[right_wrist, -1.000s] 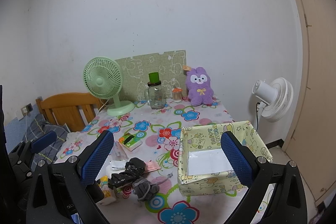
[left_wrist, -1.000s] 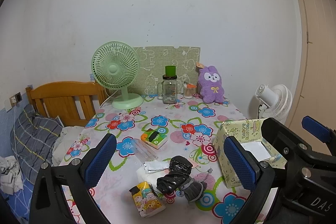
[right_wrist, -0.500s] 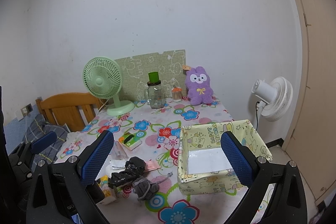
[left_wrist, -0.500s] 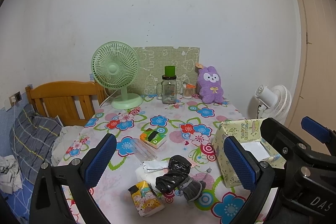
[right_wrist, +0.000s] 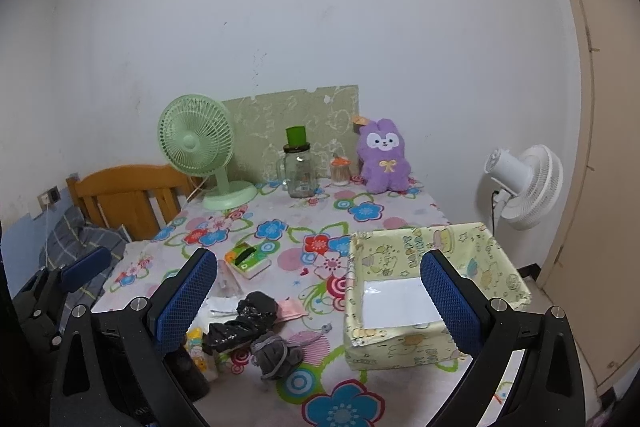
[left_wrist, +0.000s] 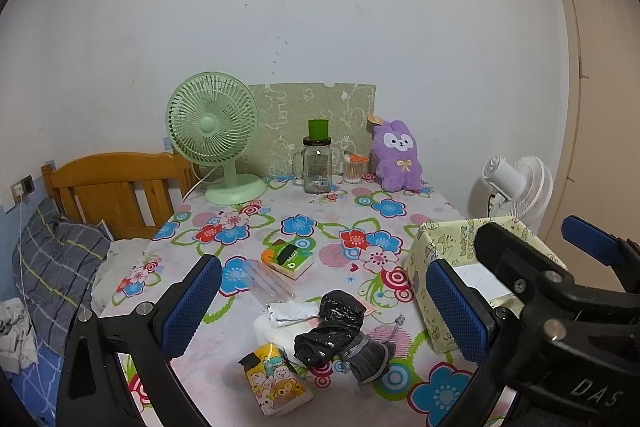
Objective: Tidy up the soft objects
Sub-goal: 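Grasp the grey drawstring pouch with the right tool while the left tool grasps the yellow snack bag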
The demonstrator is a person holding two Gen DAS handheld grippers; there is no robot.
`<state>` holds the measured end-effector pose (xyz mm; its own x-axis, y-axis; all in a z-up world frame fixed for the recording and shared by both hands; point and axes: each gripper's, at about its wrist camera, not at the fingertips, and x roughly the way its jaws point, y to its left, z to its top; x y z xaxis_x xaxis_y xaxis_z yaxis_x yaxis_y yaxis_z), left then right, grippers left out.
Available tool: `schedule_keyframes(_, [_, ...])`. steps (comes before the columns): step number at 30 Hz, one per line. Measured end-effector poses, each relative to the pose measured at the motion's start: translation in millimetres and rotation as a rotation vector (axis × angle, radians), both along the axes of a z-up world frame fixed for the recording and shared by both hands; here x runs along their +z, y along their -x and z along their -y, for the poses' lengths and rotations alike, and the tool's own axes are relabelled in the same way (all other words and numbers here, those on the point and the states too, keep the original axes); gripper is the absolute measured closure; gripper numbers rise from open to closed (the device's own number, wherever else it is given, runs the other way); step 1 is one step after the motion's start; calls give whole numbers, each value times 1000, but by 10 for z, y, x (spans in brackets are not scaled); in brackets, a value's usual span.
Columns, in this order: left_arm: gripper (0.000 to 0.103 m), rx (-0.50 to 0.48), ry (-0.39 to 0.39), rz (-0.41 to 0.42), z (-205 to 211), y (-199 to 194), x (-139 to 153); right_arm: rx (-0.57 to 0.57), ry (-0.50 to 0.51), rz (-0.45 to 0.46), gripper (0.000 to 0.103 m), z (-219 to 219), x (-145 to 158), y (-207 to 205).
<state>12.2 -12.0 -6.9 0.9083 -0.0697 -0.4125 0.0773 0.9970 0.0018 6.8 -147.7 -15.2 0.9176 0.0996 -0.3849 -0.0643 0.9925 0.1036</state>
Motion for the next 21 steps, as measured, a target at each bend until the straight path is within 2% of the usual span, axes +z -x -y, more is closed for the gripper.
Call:
schedule_keyframes(11, [1,-28,9,-53,-111,-152,-341,68,3,-57,0,-160,-273,-250])
schedule_keyframes(21, [1,-38,13,-135,-180,-291,-673,111,-27,-122,0,-334,-594,-408])
